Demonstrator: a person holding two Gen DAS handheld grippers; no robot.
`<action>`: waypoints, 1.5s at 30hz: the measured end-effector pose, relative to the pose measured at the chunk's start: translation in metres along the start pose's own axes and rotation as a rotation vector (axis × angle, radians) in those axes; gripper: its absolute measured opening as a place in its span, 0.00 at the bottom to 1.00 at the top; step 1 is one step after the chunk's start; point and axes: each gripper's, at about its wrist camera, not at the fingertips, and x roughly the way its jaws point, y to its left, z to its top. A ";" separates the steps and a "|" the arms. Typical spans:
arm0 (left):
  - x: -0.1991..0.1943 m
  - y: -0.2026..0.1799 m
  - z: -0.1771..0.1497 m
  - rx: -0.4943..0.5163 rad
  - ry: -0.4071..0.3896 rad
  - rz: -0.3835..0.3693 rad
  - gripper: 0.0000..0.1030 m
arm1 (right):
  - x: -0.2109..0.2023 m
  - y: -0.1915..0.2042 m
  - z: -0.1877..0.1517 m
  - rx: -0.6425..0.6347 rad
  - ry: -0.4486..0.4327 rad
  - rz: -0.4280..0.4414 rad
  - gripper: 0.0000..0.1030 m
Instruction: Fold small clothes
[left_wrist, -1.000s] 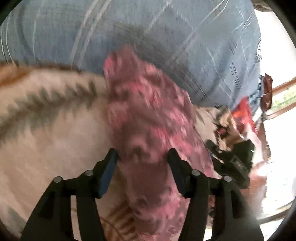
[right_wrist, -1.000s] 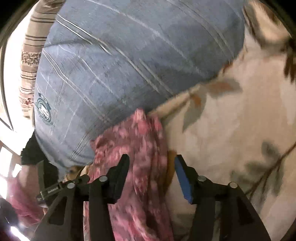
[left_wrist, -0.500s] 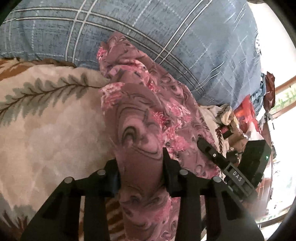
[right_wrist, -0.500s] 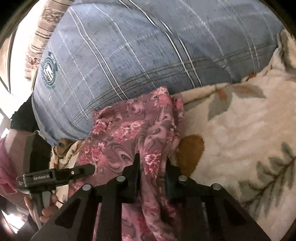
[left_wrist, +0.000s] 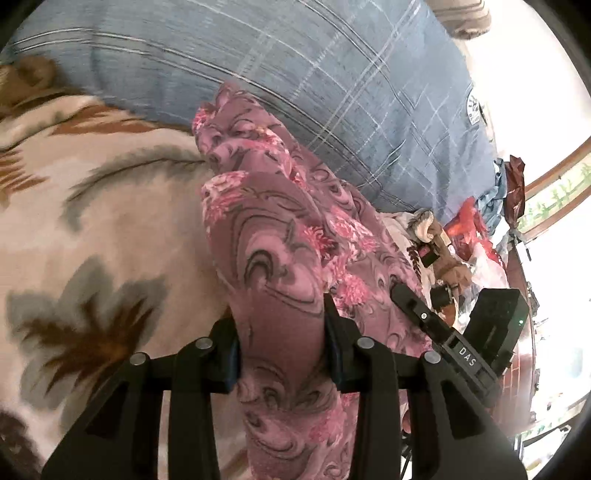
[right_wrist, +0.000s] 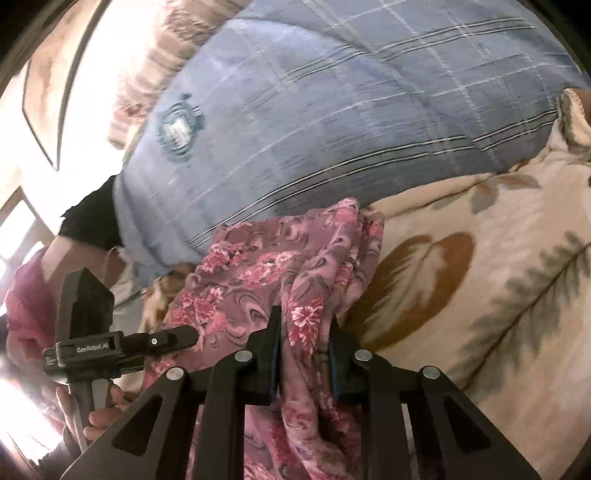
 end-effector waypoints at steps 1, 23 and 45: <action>-0.010 0.007 -0.007 -0.009 -0.006 0.002 0.33 | 0.001 0.009 -0.007 -0.011 0.009 0.012 0.19; -0.048 0.069 -0.084 -0.018 -0.012 0.057 0.43 | 0.003 0.062 -0.065 -0.031 0.034 0.009 0.30; -0.042 0.084 -0.096 0.004 -0.006 -0.026 0.46 | 0.150 0.175 0.003 -0.308 0.284 0.044 0.57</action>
